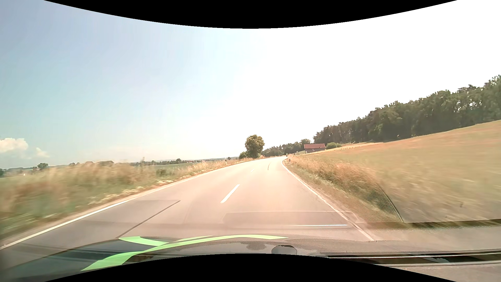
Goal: Follow the waypoints while adhering to traffic rules and regulations
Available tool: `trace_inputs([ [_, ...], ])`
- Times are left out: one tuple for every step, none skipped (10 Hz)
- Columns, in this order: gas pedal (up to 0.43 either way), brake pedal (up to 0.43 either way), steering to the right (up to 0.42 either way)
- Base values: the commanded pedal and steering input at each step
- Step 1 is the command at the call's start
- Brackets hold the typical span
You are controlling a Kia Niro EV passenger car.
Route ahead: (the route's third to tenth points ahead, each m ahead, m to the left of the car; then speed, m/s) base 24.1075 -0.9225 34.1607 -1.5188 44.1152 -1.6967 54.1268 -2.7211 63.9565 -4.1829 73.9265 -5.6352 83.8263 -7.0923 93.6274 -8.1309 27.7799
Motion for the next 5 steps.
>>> trace_inputs([
  [0.339, 0.0, 0.01],
  [0.35, 0.0, 0.01],
  [0.35, 0.0, 0.01],
  [0.35, 0.0, 0.01],
  [0.311, 0.0, 0.011],
])
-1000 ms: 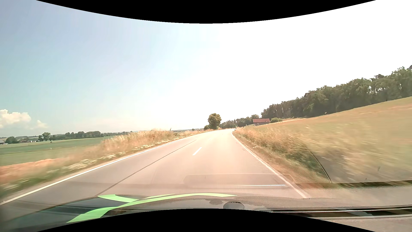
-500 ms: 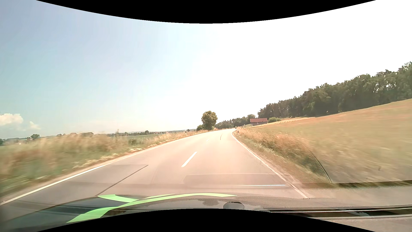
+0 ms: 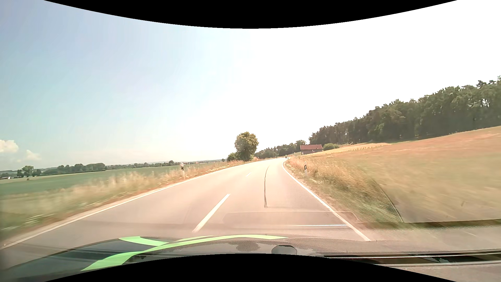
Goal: Follow the waypoints while adhering to traffic rules and regulations
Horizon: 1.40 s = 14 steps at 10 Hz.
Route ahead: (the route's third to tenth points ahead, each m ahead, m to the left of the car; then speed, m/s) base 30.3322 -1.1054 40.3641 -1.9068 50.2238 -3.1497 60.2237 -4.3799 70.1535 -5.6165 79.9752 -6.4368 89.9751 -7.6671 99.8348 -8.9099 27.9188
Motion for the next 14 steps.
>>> trace_inputs([
  [0.299, 0.0, 0.012],
  [0.299, 0.0, 0.012],
  [0.299, 0.0, 0.012],
  [0.299, 0.0, 0.013],
  [0.287, 0.0, 0.014],
  [0.287, 0.0, 0.013],
  [0.287, 0.0, 0.014],
  [0.287, 0.0, 0.014],
  [0.287, 0.0, 0.014],
  [0.287, 0.0, 0.015],
  [0.287, 0.0, 0.014],
  [0.287, 0.0, 0.014],
  [0.311, 0.0, 0.014],
  [0.331, 0.0, 0.015],
])
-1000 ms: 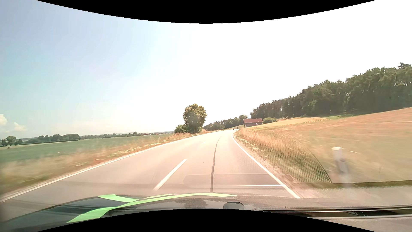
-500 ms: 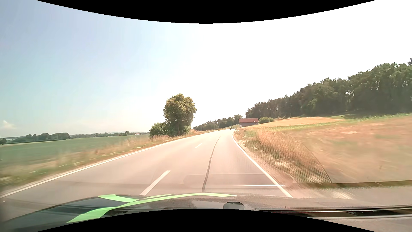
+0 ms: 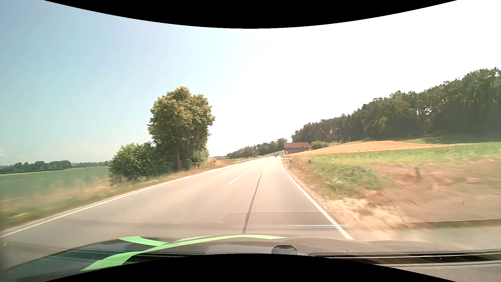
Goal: Follow the waypoints while adhering to traffic rules and regulations
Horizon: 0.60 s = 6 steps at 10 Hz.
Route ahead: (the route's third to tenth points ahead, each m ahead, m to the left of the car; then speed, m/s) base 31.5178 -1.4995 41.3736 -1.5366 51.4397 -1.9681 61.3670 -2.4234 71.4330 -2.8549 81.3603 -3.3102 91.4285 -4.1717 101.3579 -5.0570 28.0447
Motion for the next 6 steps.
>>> trace_inputs([
  [0.35, 0.0, 0.014],
  [0.35, 0.0, 0.014],
  [0.358, 0.0, 0.013],
  [0.358, 0.0, 0.012],
  [0.358, 0.0, 0.011],
  [0.358, 0.0, 0.011],
])
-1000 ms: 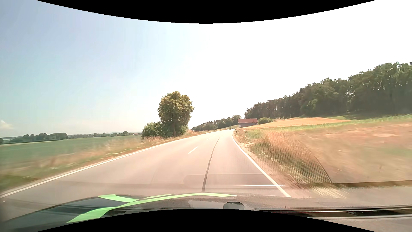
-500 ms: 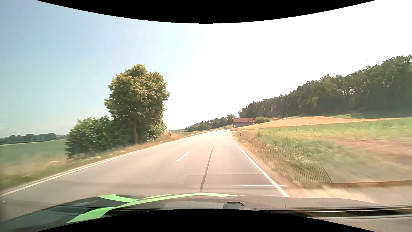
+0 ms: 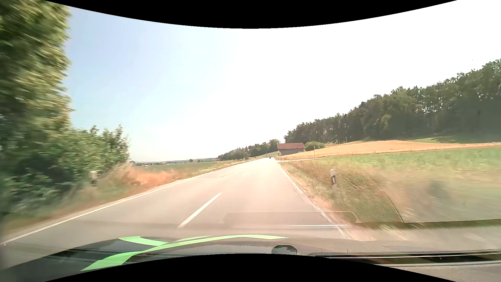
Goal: Follow the waypoints while adhering to traffic rules and regulations
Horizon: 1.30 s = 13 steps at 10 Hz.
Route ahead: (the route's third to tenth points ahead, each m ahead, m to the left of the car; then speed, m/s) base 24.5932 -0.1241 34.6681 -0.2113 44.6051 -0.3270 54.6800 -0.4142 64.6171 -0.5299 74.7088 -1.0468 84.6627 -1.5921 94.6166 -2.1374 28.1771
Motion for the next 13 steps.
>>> trace_inputs([
  [0.358, 0.0, 0.009],
  [0.358, 0.0, 0.007],
  [0.35, 0.0, 0.006],
  [0.35, 0.0, 0.005],
  [0.339, 0.0, 0.004],
  [0.339, 0.0, 0.004],
  [0.35, 0.0, 0.004],
  [0.35, 0.0, 0.004],
  [0.35, 0.0, 0.003],
  [0.35, 0.0, 0.002],
  [0.299, 0.0, 0.001],
  [0.268, 0.0, 0.0],
  [0.268, 0.0, -0.001],
])
